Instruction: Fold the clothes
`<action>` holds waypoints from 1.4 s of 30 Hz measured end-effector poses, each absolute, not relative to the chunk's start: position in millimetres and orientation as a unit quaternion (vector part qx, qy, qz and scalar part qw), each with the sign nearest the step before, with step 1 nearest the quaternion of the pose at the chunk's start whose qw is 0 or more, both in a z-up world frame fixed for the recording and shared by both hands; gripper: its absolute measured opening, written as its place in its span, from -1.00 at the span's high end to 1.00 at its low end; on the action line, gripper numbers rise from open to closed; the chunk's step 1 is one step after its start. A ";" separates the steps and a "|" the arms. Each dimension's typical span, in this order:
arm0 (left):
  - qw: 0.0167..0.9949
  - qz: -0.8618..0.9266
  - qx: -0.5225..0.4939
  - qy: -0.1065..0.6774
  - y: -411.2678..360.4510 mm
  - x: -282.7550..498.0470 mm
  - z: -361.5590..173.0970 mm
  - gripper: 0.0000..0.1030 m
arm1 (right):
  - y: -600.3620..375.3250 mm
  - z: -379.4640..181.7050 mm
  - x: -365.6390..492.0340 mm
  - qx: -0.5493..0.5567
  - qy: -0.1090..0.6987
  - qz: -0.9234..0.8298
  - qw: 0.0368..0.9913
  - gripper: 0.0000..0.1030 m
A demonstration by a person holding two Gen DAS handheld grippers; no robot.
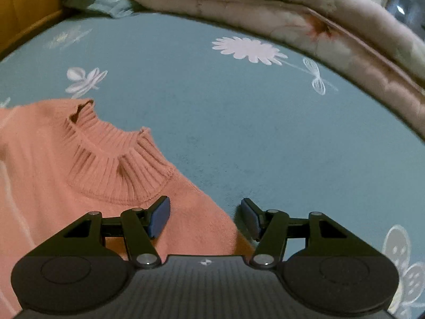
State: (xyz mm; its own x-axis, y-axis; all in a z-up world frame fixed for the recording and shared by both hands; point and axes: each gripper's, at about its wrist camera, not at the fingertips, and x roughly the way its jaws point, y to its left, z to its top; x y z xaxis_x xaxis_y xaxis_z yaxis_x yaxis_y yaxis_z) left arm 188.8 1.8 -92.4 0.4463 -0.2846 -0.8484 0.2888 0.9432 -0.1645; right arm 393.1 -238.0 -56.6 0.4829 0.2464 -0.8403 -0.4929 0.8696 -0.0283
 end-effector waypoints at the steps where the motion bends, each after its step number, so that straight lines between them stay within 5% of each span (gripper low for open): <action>1: 0.851 -0.169 0.007 0.497 1.0 188.0 -92.9 -0.97 | -235.9 -54.8 391.5 -0.131 0.460 0.217 0.851 0.21; 3: 0.851 -0.163 0.011 0.498 -1.1 189.4 -91.5 -0.97 | -225.4 -50.7 383.9 -0.156 0.447 0.200 0.858 0.74; 4: 0.852 -0.158 0.010 0.500 -1.9 189.6 -89.2 -0.97 | -220.6 -48.9 380.1 -0.170 0.438 0.187 0.863 0.78; 15: 0.855 -0.144 0.017 0.499 1.9 202.0 -93.8 -0.98 | -221.4 -57.5 391.6 -0.159 0.418 0.075 0.891 0.79; 18: 0.856 -0.149 0.020 0.494 2.2 200.1 -95.1 -0.97 | -224.7 -44.0 388.6 -0.134 0.416 0.097 0.894 0.54; 21: 0.859 -0.157 0.017 0.487 4.0 196.8 -95.1 -0.97 | -225.8 -25.0 379.0 -0.109 0.390 0.155 0.901 -0.44; 27: 0.858 -0.158 0.020 0.489 2.4 198.3 -95.5 -0.97 | -200.6 -35.8 395.1 -0.175 0.401 0.221 0.871 -0.52; 30: 0.858 -0.161 0.016 0.487 3.4 197.5 -94.8 -0.97 | -189.9 -54.6 407.5 -0.192 0.440 0.237 0.845 -0.38; 32: 0.859 -0.162 0.016 0.485 3.7 198.1 -95.6 -0.97 | -191.4 -56.9 411.7 -0.156 0.456 0.243 0.842 -0.09; 34: 0.859 -0.162 0.018 0.485 3.1 198.8 -96.2 -0.98 | -188.3 -54.8 405.4 -0.147 0.450 0.244 0.847 0.44; 42: 0.858 -0.163 0.024 0.486 2.0 198.6 -96.4 -0.98 | -182.3 -59.6 413.1 -0.105 0.437 0.191 0.873 0.54</action>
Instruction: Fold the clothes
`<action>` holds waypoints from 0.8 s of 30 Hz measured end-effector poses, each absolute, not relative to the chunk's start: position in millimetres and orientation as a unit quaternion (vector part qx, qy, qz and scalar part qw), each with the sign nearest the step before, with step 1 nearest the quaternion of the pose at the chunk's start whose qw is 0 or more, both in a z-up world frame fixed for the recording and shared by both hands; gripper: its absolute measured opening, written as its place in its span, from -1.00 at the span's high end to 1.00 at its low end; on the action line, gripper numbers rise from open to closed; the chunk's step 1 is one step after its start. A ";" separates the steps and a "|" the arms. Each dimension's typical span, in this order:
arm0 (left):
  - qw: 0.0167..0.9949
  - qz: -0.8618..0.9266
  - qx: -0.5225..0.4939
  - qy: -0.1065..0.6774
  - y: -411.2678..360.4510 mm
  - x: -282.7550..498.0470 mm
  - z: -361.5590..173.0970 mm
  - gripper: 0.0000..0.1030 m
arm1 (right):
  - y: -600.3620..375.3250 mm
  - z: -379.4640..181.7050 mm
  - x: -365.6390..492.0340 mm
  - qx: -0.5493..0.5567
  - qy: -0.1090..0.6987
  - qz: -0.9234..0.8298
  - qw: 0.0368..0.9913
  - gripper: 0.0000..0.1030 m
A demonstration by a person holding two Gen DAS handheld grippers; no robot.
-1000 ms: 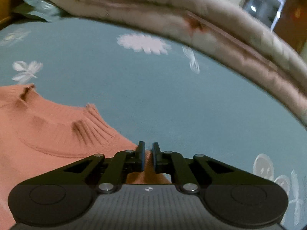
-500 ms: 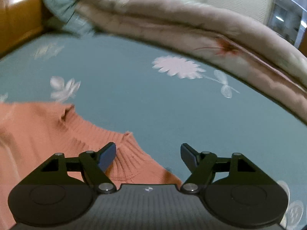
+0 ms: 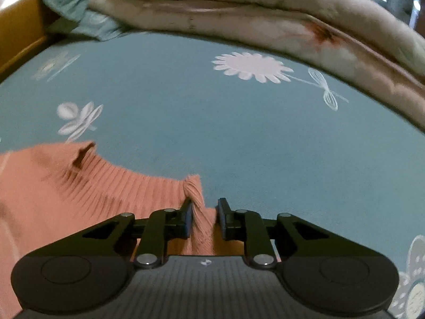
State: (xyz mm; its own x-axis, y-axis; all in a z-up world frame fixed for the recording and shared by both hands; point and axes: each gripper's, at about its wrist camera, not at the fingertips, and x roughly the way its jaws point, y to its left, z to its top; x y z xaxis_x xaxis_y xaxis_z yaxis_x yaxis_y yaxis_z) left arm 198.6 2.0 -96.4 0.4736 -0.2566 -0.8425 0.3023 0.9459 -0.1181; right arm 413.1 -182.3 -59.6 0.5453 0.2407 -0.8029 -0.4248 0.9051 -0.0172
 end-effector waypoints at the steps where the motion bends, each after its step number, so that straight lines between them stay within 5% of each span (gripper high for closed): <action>1: 0.859 -0.163 0.023 0.484 2.3 197.6 -96.9 -0.98 | -181.6 -60.4 412.6 -0.109 0.435 0.189 0.874 0.50; 5: 0.860 -0.172 0.022 0.481 4.4 194.8 -93.8 -0.97 | -186.2 -52.4 408.8 -0.097 0.438 0.162 0.879 0.08; 15: 0.893 -0.191 0.060 0.403 58.0 251.0 -9.0 -0.92 | -181.4 -12.4 271.0 -0.044 0.431 0.175 0.884 -0.39; 19: 0.878 -0.223 0.124 0.404 69.3 305.9 -8.1 -0.91 | -165.9 -29.8 225.2 -0.001 0.460 0.188 0.868 -0.40; 21: 0.866 -0.237 0.152 0.414 70.0 329.2 -16.7 -0.76 | -155.5 -39.1 208.3 0.007 0.470 0.179 0.864 -0.40; 24: 0.839 -0.228 0.164 0.466 69.2 364.8 -48.1 -0.23 | -143.8 -47.2 188.9 0.023 0.477 0.172 0.861 -0.42</action>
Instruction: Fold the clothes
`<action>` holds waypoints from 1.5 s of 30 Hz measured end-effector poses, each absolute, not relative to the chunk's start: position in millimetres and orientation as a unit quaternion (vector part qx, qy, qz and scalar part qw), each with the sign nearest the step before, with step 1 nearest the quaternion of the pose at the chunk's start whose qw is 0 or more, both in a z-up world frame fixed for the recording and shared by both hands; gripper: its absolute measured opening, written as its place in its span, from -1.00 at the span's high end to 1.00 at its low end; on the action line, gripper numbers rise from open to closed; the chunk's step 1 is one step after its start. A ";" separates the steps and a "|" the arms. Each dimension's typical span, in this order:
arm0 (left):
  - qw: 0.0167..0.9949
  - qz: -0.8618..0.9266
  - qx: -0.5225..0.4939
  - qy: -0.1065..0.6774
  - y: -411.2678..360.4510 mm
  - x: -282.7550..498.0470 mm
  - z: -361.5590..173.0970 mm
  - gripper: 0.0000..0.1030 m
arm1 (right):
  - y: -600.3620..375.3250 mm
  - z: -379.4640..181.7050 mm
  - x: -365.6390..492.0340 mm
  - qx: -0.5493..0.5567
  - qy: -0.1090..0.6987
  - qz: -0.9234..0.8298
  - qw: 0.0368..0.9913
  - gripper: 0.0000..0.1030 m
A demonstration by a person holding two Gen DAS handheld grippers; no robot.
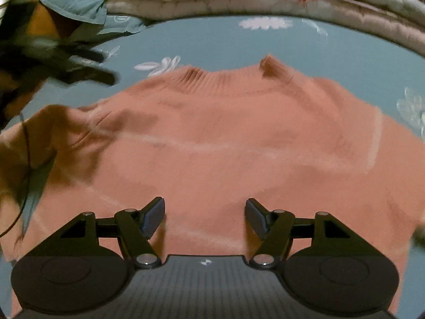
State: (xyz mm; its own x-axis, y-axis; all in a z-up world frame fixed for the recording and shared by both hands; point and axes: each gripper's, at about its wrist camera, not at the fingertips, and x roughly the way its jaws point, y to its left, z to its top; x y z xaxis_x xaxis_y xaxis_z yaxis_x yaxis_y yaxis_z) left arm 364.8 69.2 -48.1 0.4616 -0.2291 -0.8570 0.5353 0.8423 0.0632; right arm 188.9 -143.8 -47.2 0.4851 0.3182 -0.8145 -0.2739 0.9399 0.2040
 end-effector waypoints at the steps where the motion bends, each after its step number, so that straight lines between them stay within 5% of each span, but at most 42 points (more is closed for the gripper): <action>1: 0.832 -0.221 0.163 0.482 69.7 372.7 -58.8 -0.09 | -141.7 -47.9 184.0 0.031 0.478 0.171 0.861 -0.45; 6: 0.823 -0.221 0.136 0.505 75.9 382.2 -86.2 -0.08 | -140.6 -45.9 168.7 0.061 0.474 0.170 0.862 -0.47; 10: 0.828 -0.211 0.151 0.497 63.8 372.4 -83.2 0.71 | -146.9 -49.6 165.8 0.083 0.477 0.163 0.859 -0.47; 13: 0.838 -0.183 0.183 0.481 50.8 369.3 -75.9 0.89 | -147.1 -51.0 166.2 0.088 0.478 0.163 0.859 -0.49; 26: 0.862 -0.135 0.179 0.454 48.7 370.5 -61.4 0.72 | -148.6 -52.7 161.8 0.091 0.473 0.163 0.861 -0.54; 29: 0.877 -0.182 0.166 0.412 34.9 357.6 -36.7 0.40 | -147.5 -53.6 162.7 0.093 0.473 0.162 0.861 -0.56; 36: 0.853 -0.218 0.143 0.452 4.3 378.3 -71.5 0.35 | -144.3 -54.1 161.7 0.084 0.471 0.165 0.862 -0.63; 38: 0.854 -0.185 0.118 0.471 13.9 393.6 -86.5 0.04 | -146.8 -54.5 160.1 0.090 0.470 0.164 0.863 -0.63; 45: 0.877 -0.145 0.080 0.452 25.8 387.4 -56.7 0.22 | -145.8 -56.7 157.3 0.089 0.467 0.168 0.864 -0.72</action>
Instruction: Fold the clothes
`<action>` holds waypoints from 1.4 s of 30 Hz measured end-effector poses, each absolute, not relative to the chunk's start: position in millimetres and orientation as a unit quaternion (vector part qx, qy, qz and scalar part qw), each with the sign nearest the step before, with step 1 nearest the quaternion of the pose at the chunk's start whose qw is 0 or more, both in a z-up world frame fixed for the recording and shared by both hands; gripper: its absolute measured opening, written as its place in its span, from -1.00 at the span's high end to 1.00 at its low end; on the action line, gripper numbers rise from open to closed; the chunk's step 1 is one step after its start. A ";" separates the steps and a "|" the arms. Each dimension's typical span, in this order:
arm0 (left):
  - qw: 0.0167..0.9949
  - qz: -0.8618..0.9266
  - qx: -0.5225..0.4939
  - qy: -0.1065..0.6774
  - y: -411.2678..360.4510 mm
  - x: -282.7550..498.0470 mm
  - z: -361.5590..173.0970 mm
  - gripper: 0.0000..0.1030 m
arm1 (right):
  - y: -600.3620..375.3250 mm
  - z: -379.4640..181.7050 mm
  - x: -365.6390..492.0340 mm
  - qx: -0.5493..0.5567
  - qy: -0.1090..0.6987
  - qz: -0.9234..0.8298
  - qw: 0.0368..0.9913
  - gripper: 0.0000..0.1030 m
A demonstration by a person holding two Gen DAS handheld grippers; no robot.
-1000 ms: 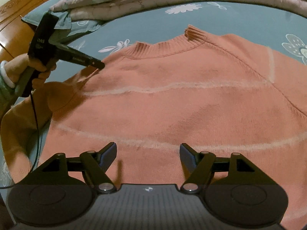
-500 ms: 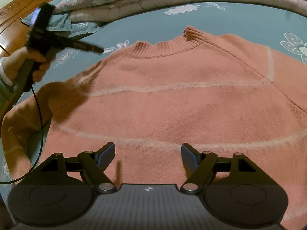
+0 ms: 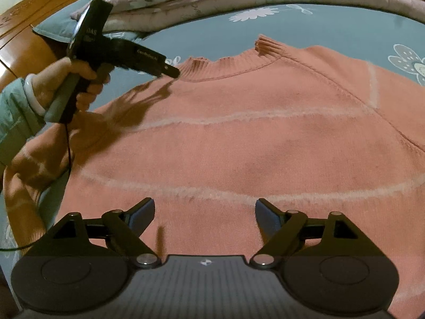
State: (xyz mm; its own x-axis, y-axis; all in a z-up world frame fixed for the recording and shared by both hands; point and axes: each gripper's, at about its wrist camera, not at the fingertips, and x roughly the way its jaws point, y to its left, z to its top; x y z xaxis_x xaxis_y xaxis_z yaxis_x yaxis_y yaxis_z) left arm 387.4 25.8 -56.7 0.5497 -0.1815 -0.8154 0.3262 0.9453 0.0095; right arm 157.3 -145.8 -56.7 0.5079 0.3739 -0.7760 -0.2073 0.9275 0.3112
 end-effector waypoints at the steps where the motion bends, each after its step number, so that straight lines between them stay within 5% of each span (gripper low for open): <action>1: 0.879 -0.158 0.067 0.445 25.4 381.7 -49.7 0.18 | -143.8 -56.6 157.9 0.085 0.467 0.168 0.864 -0.73; 10: 0.826 -0.292 0.095 0.472 -23.1 332.9 -68.9 0.05 | -138.9 -58.1 158.7 0.082 0.465 0.167 0.866 -0.81; 13: 0.842 -0.252 0.146 0.454 -13.6 330.4 -82.9 -0.20 | -144.8 -56.4 156.6 0.090 0.465 0.162 0.866 -0.81; 18: 0.849 -0.201 0.120 0.473 -0.7 333.8 -69.8 -0.02 | -159.0 -53.4 150.8 0.103 0.463 0.144 0.868 -0.81; 22: 0.852 -0.290 0.077 0.429 -34.6 317.2 -43.9 -0.22 | -171.1 -51.3 146.1 0.124 0.459 0.122 0.871 -0.81; 30: 0.819 -0.375 0.052 0.431 -123.4 324.5 -80.2 -0.22 | -181.9 -42.7 126.2 0.140 0.452 0.094 0.876 -0.81; 42: 0.840 -0.298 -0.020 0.453 -117.1 339.1 -63.4 -0.22 | -204.8 -33.3 75.5 0.176 0.424 0.080 0.885 -0.81</action>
State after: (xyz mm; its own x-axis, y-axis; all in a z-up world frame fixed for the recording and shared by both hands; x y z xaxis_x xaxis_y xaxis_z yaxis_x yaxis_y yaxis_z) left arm 339.1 -117.1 -63.4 0.4114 -0.5197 -0.7488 0.4829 0.8210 -0.3045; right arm 75.5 -204.8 -33.3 0.6273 0.2902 -0.7227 0.0077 0.9256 0.3784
